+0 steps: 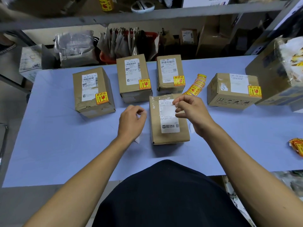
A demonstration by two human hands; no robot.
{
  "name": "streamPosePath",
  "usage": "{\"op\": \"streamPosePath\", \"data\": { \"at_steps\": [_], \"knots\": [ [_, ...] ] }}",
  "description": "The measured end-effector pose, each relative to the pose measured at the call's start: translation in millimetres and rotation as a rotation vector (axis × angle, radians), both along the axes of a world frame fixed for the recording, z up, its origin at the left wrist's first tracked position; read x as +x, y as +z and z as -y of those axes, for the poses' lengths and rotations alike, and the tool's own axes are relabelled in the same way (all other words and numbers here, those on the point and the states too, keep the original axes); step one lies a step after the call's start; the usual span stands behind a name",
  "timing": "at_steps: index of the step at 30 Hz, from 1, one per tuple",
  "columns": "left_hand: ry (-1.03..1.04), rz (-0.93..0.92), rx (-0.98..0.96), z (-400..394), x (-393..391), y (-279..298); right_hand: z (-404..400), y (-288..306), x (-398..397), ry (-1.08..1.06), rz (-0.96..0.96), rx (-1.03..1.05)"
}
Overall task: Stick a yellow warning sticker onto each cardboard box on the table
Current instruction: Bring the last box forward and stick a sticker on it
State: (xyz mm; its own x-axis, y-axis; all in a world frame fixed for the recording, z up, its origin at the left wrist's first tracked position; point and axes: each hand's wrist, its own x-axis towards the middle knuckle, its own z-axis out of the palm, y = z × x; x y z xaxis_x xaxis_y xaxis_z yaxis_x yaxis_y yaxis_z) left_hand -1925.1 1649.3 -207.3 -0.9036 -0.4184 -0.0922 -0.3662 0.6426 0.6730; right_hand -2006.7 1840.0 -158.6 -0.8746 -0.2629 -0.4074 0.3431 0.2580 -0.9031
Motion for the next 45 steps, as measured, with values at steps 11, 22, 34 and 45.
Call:
{"op": "streamPosePath", "data": {
  "at_steps": [11,22,34,45],
  "knots": [
    [-0.453,-0.325,-0.566,-42.4,-17.8,14.2,8.2,-5.7,4.0,0.005,-0.021,0.182],
    [0.219,-0.064,0.683,-45.8,-26.3,31.1,-1.2,-12.7,4.0,-0.110,0.264,-0.115],
    [0.442,0.149,1.307,-64.5,-18.2,26.8,-8.6,-14.7,11.5,-0.094,0.180,-0.086],
    [0.338,0.268,1.159,-74.4,-13.2,21.6,-24.9,-17.2,20.3,-0.092,0.122,-0.041]
  ]
}}
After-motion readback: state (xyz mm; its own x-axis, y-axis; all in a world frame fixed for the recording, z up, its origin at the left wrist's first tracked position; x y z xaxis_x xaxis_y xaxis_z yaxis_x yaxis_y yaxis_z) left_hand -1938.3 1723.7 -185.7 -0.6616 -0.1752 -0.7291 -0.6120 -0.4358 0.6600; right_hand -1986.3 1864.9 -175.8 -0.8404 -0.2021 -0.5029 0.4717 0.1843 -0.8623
